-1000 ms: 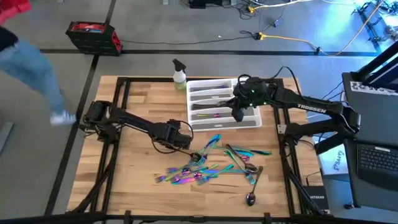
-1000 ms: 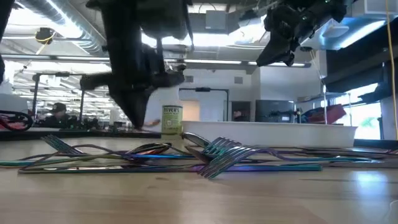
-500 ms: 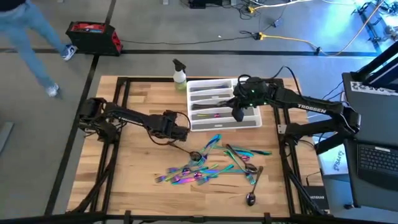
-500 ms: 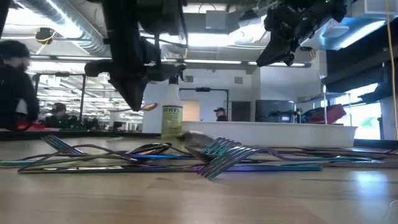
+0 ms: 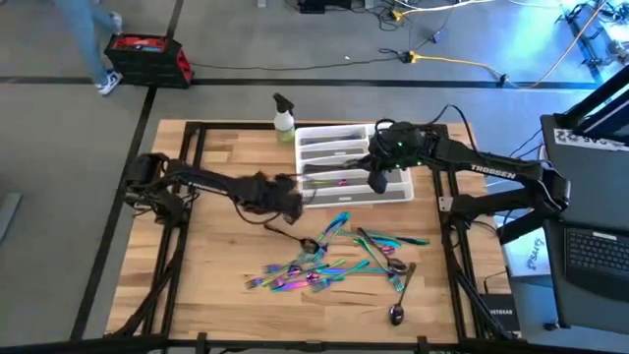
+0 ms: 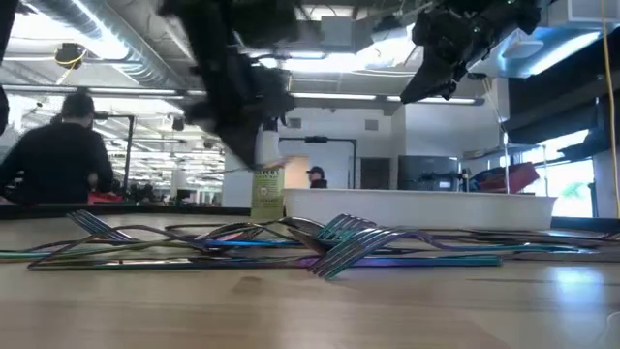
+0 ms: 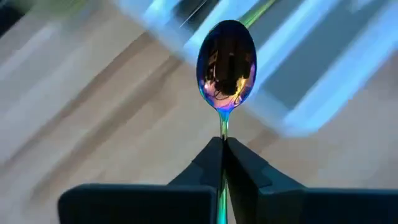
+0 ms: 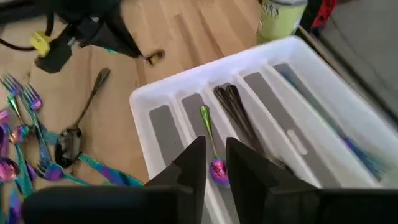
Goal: Sort silverware
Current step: Put the blue teaspoon on the white silverware tray
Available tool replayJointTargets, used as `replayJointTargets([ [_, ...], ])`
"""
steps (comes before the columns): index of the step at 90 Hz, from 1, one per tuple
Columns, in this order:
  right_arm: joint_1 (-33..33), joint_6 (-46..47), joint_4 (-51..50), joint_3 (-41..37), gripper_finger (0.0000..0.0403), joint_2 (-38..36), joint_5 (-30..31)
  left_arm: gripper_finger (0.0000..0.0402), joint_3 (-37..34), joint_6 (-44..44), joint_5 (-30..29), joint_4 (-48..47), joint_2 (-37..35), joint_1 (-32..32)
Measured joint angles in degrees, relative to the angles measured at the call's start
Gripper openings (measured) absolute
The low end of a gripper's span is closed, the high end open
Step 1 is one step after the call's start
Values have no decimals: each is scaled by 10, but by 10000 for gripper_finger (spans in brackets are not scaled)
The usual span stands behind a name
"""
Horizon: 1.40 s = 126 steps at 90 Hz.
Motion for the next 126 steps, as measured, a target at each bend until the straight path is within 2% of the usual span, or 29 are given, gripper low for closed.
replayJointTargets([
  [7,0,-25,-38,21,46,0,19,0,12,83,39,72,3,33],
  [18,0,-32,-134,60,46,-7,124,0,43,219,73,133,18,80],
  [25,0,-33,-173,74,46,-19,166,0,70,305,100,162,35,103],
  [34,0,-36,-199,83,46,-44,179,0,117,399,122,164,63,130],
  [47,0,-19,-211,84,46,-78,180,0,187,481,138,138,112,151],
  [62,0,-4,-229,84,46,-93,179,0,258,492,162,69,177,151],
  [81,1,-1,-245,59,46,-101,170,0,261,502,171,66,214,134],
  [92,1,7,-201,32,46,-115,167,0,261,475,165,69,228,133],
  [126,2,27,-107,-69,46,-128,171,1,260,463,148,77,243,126],
])
